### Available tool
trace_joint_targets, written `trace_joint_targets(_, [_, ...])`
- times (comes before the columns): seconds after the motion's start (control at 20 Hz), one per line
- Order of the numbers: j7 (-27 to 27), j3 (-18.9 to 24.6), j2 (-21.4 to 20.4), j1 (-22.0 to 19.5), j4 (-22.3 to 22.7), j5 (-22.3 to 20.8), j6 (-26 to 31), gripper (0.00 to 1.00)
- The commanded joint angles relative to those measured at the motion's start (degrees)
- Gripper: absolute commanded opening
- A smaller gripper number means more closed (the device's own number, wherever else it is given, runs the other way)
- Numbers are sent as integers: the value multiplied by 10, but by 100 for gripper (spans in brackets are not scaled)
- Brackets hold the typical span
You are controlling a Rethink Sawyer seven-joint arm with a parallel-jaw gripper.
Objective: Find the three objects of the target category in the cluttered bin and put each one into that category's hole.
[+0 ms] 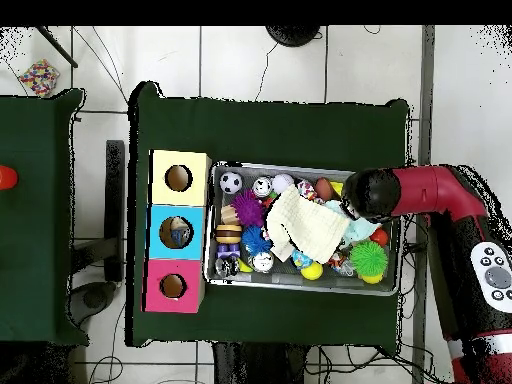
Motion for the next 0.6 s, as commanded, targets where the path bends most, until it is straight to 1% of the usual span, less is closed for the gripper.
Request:
trace_joint_targets(0.05, [-111, -32, 19, -3, 21, -36, -15, 100])
trace_joint_targets(0.3, [-104, -44, 51, 7, -11, -52, -21, 100])
trace_joint_targets(0.5, [-102, -46, 70, 5, -20, -59, -36, 100])
trace_joint_targets(0.6, [-103, -46, 66, 1, -12, -58, -39, 100])
